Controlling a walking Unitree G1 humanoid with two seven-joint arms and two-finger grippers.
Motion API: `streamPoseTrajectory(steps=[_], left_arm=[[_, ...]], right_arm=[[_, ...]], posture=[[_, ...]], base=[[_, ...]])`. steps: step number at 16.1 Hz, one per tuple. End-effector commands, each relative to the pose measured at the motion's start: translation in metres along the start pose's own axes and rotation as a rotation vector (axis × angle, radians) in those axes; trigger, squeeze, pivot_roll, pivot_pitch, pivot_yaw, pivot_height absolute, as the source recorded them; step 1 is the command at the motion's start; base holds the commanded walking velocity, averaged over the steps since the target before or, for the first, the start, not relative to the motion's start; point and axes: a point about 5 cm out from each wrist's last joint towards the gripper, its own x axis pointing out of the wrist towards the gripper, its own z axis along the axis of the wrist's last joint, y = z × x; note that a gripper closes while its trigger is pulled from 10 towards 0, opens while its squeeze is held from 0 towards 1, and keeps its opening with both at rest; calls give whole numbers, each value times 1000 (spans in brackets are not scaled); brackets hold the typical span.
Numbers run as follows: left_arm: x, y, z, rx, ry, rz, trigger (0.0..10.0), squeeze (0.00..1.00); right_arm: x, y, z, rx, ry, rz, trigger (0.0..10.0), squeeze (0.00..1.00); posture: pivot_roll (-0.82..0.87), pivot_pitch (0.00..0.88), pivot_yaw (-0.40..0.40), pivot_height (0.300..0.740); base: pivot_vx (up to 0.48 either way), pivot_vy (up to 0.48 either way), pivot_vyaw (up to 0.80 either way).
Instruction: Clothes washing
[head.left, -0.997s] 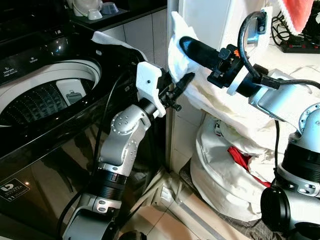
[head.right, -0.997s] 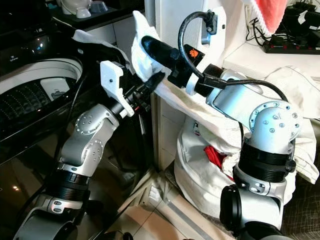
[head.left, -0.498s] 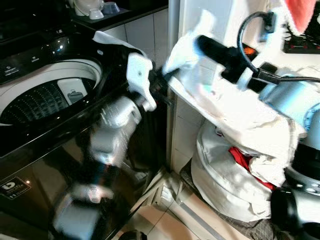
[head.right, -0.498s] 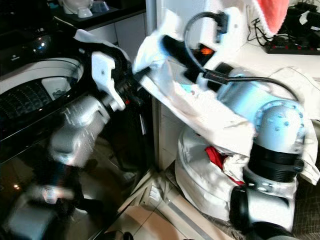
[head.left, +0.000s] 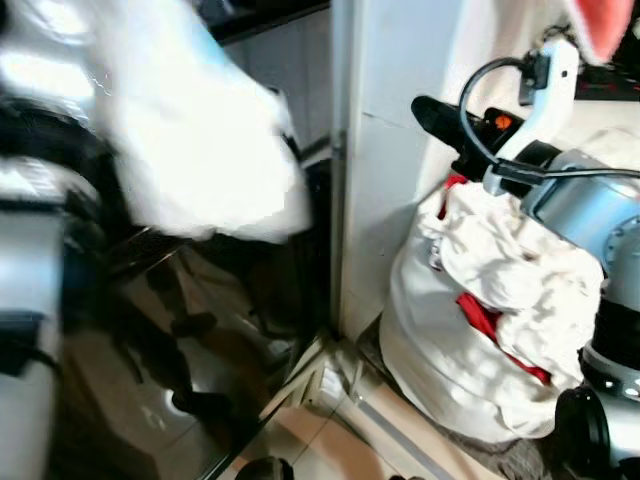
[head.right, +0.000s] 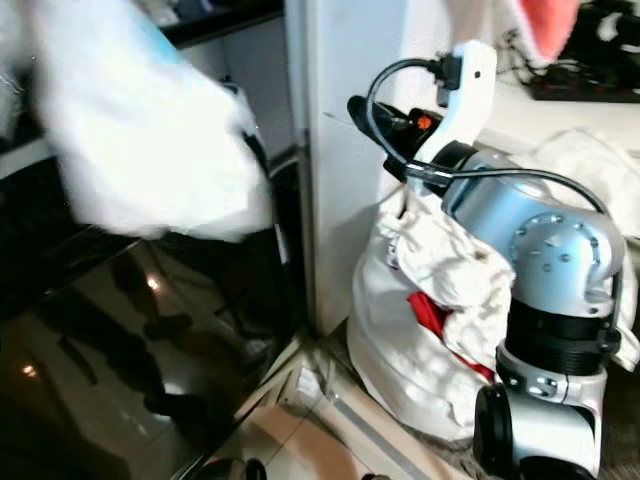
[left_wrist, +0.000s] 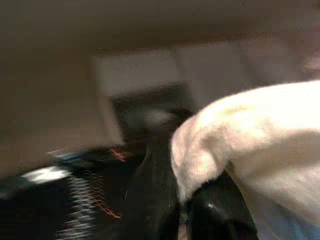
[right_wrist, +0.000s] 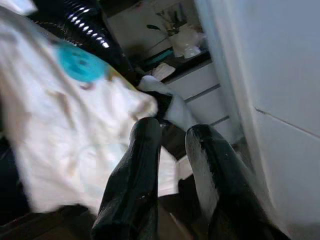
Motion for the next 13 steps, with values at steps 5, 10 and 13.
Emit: streamPoseTrajectory(steps=[5,10,13], left_arm=[[-21,-36,-48,21,318,-214,10000,20],[-88,-80,-111,-113,737,-491,10000,1000],[-106,-88,-122,-101,835,-602,10000,1000]], right_arm=[[-1,8,-1,-51,-30,16,10000,0],[-1,13,-19,-82,56,25,10000,0],[-2,14,-26,-95,94,28,10000,0]], posture=[[5,0,71,740],[-3,0,73,740],[0,0,68,740]], base=[[0,0,0],[0,0,0],[0,0,0]])
